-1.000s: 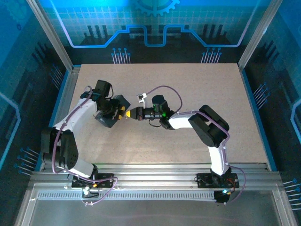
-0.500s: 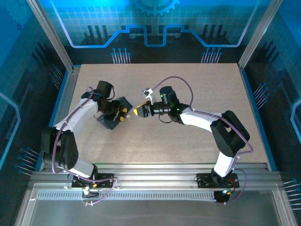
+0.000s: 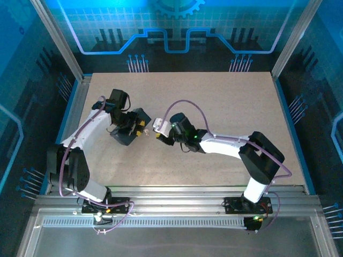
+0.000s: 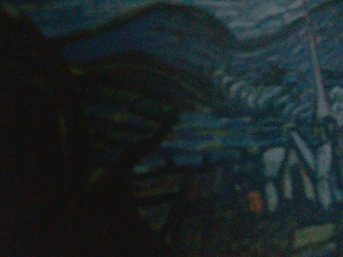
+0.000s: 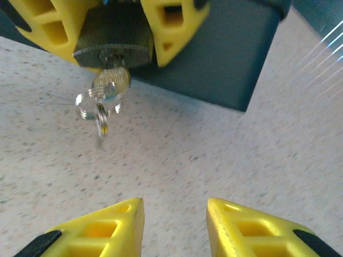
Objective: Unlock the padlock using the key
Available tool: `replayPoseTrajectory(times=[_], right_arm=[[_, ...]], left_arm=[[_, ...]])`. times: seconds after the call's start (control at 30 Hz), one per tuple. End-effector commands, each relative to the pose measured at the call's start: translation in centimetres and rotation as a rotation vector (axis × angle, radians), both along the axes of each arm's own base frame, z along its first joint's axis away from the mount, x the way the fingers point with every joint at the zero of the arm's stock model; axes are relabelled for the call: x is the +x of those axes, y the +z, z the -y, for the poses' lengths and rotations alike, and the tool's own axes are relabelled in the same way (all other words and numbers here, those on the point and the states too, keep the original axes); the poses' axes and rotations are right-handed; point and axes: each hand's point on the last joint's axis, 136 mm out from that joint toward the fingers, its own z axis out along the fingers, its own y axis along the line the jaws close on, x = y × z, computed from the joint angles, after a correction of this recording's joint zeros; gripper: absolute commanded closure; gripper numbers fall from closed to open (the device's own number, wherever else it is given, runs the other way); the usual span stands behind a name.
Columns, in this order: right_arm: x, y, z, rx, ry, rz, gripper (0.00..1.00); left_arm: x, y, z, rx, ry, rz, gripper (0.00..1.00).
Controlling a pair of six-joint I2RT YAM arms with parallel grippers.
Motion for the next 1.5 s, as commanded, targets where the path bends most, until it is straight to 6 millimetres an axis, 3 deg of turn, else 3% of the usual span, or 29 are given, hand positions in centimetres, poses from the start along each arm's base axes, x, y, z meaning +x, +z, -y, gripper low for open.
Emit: replayPoseTrajectory(times=[0.0,0.57,0.77,1.13,1.4,1.47], right_arm=[[1.5,2.4,-1.1,-0.034,0.012,0.251,0.64],[-1.0,2.8,-4.9,-0.004,0.146,0.322,0.69],[-1.4,2.3,-5.4,-0.016,0.166,0.324,0.7],[-1.2,3.6,-6.0,0.008,0.128,0.38,0.73],[-1.3,3.3,-6.3,-0.02,0.132,0.405,0.77],[-1.4,3.1,-6.3,-0.025,0.134,0.398,0.82]], left_arm=[[0.4,1.3,0.6,-0.035,-0.021,0.03,1.0],[0.6,1.6,0.7,-0.044,-0.018,0.039,1.0],[0.7,1.9,0.8,-0.048,-0.014,0.048,1.0],[0.7,2.0,0.8,-0.051,-0.012,0.048,1.0],[0.7,1.9,0.9,-0.057,-0.012,0.047,1.0],[0.8,1.9,0.9,-0.06,-0.011,0.05,1.0]])
